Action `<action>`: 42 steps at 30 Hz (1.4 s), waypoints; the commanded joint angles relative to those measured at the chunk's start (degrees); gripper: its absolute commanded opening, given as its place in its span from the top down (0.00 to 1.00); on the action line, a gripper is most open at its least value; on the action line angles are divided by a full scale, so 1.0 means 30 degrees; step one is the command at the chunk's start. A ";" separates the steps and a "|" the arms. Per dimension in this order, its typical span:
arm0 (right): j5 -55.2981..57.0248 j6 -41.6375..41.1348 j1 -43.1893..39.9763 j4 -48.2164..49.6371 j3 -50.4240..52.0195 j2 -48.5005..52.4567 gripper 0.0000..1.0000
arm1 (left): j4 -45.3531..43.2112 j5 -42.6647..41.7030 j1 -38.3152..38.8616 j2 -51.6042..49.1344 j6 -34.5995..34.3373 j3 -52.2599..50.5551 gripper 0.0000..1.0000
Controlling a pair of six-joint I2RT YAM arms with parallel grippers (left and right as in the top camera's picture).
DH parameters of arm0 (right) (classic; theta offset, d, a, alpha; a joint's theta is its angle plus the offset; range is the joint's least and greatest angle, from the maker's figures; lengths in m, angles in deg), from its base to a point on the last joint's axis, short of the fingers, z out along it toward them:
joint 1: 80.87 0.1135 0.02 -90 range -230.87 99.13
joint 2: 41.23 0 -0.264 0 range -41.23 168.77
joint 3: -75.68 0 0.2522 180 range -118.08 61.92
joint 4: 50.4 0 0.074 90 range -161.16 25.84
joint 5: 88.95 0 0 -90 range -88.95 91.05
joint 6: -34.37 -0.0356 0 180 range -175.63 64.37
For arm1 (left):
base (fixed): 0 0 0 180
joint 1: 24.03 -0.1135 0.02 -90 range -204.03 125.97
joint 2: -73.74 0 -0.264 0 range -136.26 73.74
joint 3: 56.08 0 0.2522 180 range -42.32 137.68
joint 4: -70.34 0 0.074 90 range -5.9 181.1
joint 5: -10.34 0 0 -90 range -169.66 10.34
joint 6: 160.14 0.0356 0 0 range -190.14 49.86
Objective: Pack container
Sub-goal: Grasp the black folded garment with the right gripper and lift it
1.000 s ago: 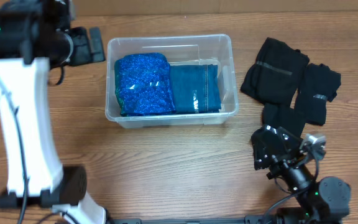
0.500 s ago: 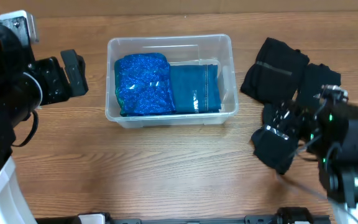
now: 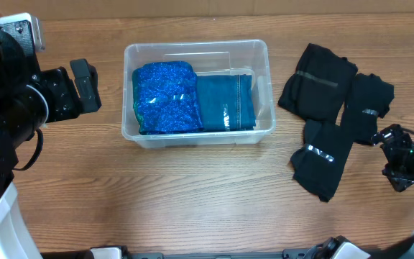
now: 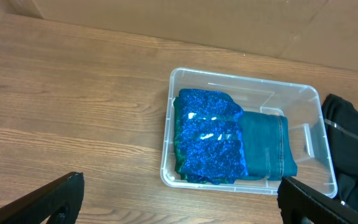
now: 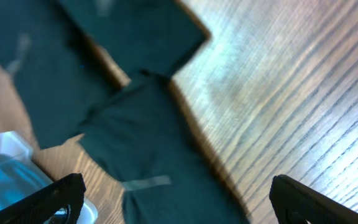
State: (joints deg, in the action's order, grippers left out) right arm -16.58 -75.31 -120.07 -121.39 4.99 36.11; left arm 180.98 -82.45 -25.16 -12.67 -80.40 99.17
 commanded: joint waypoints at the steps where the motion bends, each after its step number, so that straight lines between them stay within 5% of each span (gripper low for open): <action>1: -0.1807 0.1566 -0.0240 -0.0015 0.0459 0.2025 0.00 | -0.0029 0.0138 0.0095 0.0058 0.0430 0.0109 0.00; 16: -0.4255 0.3381 0.0758 0.4313 0.4940 0.4160 0.05 | -0.0029 0.0138 0.0095 0.0058 0.0430 0.0109 0.00; 19: -0.4619 0.3373 0.1049 0.5377 0.5748 0.4160 0.20 | -0.0029 0.0138 0.0095 0.0058 0.0430 0.0109 0.00; 22: -0.4765 0.3366 0.1362 0.5639 0.5814 0.4109 0.50 | -0.0029 0.0138 0.0095 0.0058 0.0430 0.0109 0.00; 28: -0.5180 0.3373 0.1814 0.3432 0.3745 0.2346 0.80 | -0.0029 0.0138 0.0095 0.0058 0.0437 0.0109 0.00; 33: -0.5187 0.3366 0.3184 0.0080 0.0117 -0.0998 0.95 | -0.0029 0.0138 0.0095 0.0058 0.0430 0.0109 0.00; 36: -0.5625 0.3126 0.4838 -0.0991 -0.1989 -0.2718 0.96 | -0.0029 0.0138 0.0095 0.0058 0.0430 0.0109 0.00; 42: -0.7395 -0.0335 0.9865 0.1341 -0.3512 -0.4306 0.96 | -0.0036 0.0138 0.0095 0.0058 0.0430 0.0109 0.00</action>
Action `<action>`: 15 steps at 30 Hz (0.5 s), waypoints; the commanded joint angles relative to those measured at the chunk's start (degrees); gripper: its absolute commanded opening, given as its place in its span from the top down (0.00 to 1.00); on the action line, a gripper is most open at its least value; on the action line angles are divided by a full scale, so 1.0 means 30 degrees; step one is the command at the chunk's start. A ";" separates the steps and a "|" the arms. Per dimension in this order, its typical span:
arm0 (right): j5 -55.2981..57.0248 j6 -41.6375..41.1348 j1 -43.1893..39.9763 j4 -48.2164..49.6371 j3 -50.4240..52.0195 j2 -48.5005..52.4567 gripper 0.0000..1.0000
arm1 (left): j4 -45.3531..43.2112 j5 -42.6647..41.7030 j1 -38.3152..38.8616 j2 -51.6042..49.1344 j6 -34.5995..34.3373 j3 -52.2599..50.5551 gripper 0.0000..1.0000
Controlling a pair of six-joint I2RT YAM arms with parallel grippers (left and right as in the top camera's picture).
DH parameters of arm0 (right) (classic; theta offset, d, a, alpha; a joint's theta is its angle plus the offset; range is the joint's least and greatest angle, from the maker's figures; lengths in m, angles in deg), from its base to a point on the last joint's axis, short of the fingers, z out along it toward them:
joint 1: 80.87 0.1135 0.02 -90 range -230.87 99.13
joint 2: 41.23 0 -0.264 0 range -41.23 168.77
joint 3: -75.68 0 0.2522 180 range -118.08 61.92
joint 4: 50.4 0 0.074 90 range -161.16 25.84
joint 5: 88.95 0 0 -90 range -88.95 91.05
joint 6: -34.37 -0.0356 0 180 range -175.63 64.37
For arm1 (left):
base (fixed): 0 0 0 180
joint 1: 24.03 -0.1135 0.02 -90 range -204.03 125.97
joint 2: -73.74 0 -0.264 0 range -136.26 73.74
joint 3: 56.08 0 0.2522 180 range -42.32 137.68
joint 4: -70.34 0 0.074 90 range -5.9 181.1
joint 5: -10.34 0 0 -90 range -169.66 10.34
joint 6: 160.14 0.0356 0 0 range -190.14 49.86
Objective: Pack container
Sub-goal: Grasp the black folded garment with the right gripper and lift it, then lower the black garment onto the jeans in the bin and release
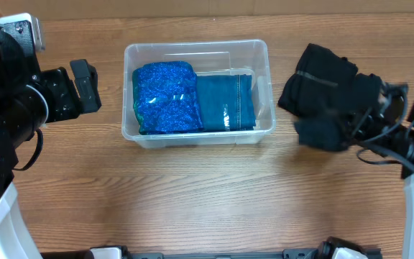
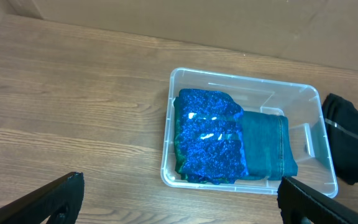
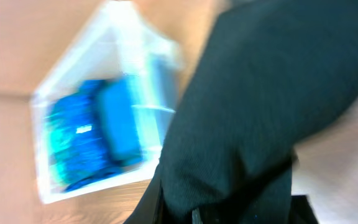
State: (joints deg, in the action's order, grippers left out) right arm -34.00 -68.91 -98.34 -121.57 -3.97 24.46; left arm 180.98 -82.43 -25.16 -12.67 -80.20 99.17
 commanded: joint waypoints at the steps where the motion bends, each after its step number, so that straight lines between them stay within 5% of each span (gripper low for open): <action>1: -0.1581 -0.3002 0.3388 0.2055 -0.0525 -0.0393 0.96 | -0.0036 0.0131 0.0095 0.0058 0.0364 0.0109 0.00; 7: -0.1494 -0.5428 0.9180 0.9136 -0.0525 0.1552 0.96 | -0.0036 0.0131 0.0095 0.0058 0.0364 0.0109 0.00; 15: -0.1457 -0.7475 1.1759 1.5679 -0.0525 0.7053 0.96 | -0.0029 0.0131 0.0095 0.0058 0.0364 0.0109 0.00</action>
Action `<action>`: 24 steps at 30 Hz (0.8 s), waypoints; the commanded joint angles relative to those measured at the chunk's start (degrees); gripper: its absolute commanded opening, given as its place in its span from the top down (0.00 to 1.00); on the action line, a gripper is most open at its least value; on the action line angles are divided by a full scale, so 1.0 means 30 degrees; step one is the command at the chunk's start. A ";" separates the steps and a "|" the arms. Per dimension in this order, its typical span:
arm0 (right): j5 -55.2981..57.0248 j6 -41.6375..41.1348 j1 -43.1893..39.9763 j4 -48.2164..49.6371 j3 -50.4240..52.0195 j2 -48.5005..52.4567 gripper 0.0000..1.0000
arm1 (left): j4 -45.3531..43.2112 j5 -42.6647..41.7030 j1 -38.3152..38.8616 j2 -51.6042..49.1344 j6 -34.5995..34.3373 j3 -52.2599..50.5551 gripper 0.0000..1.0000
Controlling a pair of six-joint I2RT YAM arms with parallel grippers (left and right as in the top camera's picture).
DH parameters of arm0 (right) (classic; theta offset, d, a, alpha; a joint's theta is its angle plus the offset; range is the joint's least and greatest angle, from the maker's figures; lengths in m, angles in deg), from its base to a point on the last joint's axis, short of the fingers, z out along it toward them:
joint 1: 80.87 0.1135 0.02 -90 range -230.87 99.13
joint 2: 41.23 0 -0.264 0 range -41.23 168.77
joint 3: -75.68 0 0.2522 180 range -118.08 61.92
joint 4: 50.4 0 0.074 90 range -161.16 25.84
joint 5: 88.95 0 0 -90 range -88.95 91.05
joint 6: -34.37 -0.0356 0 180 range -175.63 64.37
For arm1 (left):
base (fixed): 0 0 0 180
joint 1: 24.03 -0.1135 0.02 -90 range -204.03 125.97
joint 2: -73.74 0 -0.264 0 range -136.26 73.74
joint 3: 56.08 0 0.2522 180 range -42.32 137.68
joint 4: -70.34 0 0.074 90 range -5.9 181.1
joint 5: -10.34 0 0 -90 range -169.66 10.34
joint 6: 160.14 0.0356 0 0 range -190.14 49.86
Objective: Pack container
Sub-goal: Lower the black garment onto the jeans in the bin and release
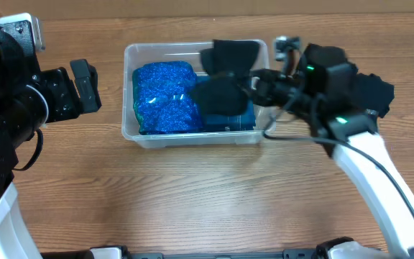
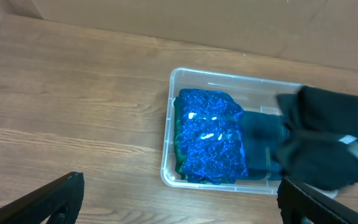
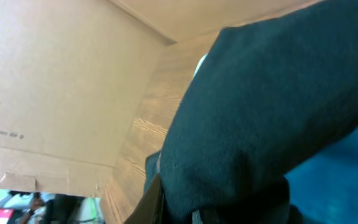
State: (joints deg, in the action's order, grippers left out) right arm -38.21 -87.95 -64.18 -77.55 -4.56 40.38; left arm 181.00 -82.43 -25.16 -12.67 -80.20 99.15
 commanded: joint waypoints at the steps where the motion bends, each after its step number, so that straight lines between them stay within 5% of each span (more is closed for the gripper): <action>1: 0.0036 -0.1268 0.0444 0.1297 -0.0328 0.2579 0.96 | -0.0036 0.0131 0.0095 0.0058 0.0364 0.0117 0.00; 5: 0.0262 -0.1144 0.0452 0.0634 -0.0328 0.4670 0.96 | -0.0044 0.0131 0.0095 0.0058 0.0364 0.0117 0.00; 6: 0.0284 -0.0627 0.0452 0.0240 -0.0328 0.5217 0.91 | -0.0036 0.0131 0.0095 0.0058 0.0364 0.0117 0.00; 7: 0.0576 -0.0124 0.0452 -0.0262 -0.0328 0.5632 0.62 | -0.0036 0.0131 0.0095 0.0058 0.0364 0.0117 0.00; 8: 0.1137 0.0226 0.0452 -0.0867 -0.0328 0.5887 0.51 | -0.0036 0.0131 0.0102 0.0058 0.0364 0.0117 0.00; 13: 0.2958 0.2579 -0.0284 -0.3614 -0.0648 0.5391 0.40 | -0.0044 0.0131 0.0095 0.0058 0.0364 0.0117 0.00; 16: 0.3279 0.3053 -0.1421 -0.5377 -0.1843 0.3985 0.40 | -0.0036 0.0131 0.0095 0.0058 0.0364 0.0117 0.00; 21: 0.3504 0.3934 -0.1982 -0.7497 -0.3905 0.2375 0.59 | -0.0036 0.0131 0.0095 0.0058 0.0364 0.0117 0.00; 24: 0.4932 0.4612 -0.1982 -0.8728 -0.5020 0.1727 0.57 | -0.0036 0.0131 0.0095 0.0058 0.0364 0.0117 0.00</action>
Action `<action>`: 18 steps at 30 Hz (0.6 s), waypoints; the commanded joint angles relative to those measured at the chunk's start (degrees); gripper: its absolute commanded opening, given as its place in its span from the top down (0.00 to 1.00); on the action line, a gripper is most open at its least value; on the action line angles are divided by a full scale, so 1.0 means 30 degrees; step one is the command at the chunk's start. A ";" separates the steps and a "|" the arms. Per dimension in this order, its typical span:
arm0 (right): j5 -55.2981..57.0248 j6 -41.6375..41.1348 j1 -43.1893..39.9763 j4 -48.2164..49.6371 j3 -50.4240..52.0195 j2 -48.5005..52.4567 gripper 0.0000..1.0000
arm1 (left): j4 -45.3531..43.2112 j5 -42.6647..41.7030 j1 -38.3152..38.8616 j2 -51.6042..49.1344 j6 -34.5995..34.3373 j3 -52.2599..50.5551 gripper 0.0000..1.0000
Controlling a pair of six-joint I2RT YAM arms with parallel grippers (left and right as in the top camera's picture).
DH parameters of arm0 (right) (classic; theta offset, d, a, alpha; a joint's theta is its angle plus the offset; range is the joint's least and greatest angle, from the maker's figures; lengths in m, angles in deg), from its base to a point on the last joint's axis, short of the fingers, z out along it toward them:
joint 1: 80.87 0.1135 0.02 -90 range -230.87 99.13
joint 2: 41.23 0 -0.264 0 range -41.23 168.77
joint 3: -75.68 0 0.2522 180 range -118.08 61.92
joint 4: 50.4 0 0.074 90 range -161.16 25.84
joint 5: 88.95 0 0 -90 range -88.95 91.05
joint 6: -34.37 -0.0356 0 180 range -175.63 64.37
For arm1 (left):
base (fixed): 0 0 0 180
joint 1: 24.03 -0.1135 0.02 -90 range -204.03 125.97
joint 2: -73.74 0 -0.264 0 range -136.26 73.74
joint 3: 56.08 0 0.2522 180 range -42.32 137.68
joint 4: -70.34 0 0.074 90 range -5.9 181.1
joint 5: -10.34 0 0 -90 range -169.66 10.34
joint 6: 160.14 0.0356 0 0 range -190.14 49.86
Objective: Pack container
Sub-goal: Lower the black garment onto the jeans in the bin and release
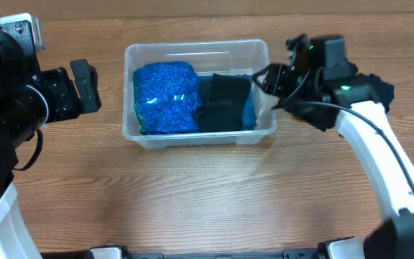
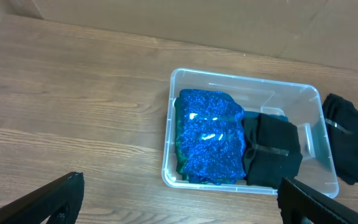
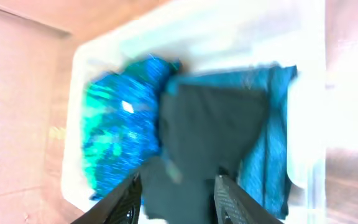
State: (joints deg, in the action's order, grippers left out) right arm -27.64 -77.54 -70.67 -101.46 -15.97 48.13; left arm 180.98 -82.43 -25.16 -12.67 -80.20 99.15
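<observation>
A clear plastic container [image 1: 196, 49] sits mid-table; it is also in the left wrist view [image 2: 241, 78]. Inside lie a sparkly blue cloth [image 1: 165, 97], teal denim [image 1: 249, 108] and, on the denim, a black garment [image 1: 221, 101], also in the wrist views [image 2: 271, 149] [image 3: 216, 118]. My right gripper [image 1: 263, 78] hovers at the container's right end, above the garment; its jaws [image 3: 178, 199] stand partly apart, the view blurred. Far to the left, my left gripper [image 1: 92, 86] is open and holds nothing [image 2: 179, 211].
More black garments [image 2: 348, 142] lie on the wooden table to the right of the container, partly hidden under my right arm in the overhead view [image 1: 381, 92]. A cardboard wall runs along the table's back edge.
The black garment was hanging from my right gripper over the container. It now lies on the denim inside, released, and the gripper has drawn back toward the right wall. The left arm is unchanged.
My right gripper was open at the far right, beside the black pile. Then it was shut on a black garment at the pile, then held it over the container. Now the garment rests in the container. The left arm never moved.
</observation>
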 commanded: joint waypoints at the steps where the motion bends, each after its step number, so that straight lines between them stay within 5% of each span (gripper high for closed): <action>1: 0.1756 0.1472 0.0175 -0.1020 -0.1421 -0.0954 0.57 | -0.0029 0.0131 0.0095 0.0058 0.0364 0.0117 0.00; 3: 0.3315 0.1523 -0.0022 -0.1821 -0.1712 -0.1056 0.57 | -0.0029 0.0131 0.0095 0.0058 0.0364 0.0117 0.00; 5: 0.5297 0.1435 -0.0583 -0.2601 -0.1829 -0.1056 0.33 | -0.0036 0.0131 0.0102 0.0058 0.0364 0.0117 0.00; 8: 0.6309 0.1443 -0.2470 -0.3432 -0.1814 -0.0831 0.19 | -0.0029 0.0131 0.0095 0.0058 0.0364 0.0117 0.00; 18: 0.2718 0.1472 -1.1242 -0.3876 -0.1807 0.2557 0.03 | -0.0036 0.0131 0.0095 0.0058 0.0364 0.0117 0.00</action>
State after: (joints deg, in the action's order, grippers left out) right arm -16.55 -73.54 -98.84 -113.44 -20.30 51.68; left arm 180.98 -82.43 -25.16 -12.67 -80.20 99.15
